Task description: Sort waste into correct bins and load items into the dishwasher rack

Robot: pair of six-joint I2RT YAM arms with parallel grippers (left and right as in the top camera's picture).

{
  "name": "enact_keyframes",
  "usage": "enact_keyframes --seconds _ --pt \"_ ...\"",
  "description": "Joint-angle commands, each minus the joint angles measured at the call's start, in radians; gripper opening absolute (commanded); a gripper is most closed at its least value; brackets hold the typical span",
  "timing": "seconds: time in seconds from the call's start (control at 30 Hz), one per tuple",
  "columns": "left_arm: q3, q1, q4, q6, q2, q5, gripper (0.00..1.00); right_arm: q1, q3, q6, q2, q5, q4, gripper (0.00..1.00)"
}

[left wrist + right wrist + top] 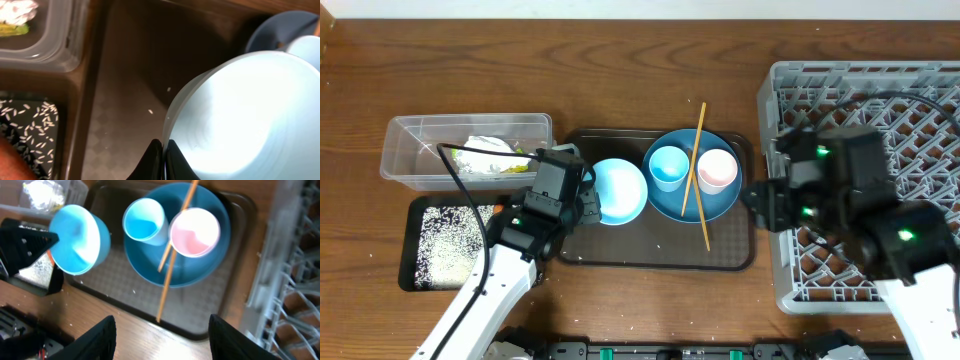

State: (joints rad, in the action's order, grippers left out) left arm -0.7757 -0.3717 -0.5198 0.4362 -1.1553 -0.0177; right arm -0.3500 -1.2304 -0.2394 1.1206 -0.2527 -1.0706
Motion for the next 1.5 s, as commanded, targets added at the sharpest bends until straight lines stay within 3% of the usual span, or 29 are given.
enact_keyframes --seconds 0.0,0.33,0.7,1.23,1.4,1.47 --pt "-0.014 -0.023 0.001 -0.04 0.013 -0.005 0.06 -0.087 -0.016 -0.074 0.052 0.082 0.037 0.58" --pt "-0.014 -0.051 0.005 -0.07 0.013 -0.005 0.06 -0.301 -0.016 -0.105 0.263 0.292 0.234 0.56" --pt "-0.014 -0.051 0.005 -0.069 0.013 -0.005 0.06 -0.372 -0.016 -0.105 0.496 0.264 0.4 0.55" --pt "-0.014 -0.051 0.005 -0.07 0.013 -0.005 0.07 -0.403 -0.016 -0.105 0.534 0.234 0.466 0.51" --pt "-0.014 -0.051 0.005 -0.07 0.013 -0.005 0.06 -0.409 -0.015 -0.114 0.536 0.233 0.451 0.37" --pt "-0.014 -0.051 0.005 -0.07 0.013 -0.005 0.06 -0.418 -0.013 -0.132 0.544 0.233 0.451 0.37"
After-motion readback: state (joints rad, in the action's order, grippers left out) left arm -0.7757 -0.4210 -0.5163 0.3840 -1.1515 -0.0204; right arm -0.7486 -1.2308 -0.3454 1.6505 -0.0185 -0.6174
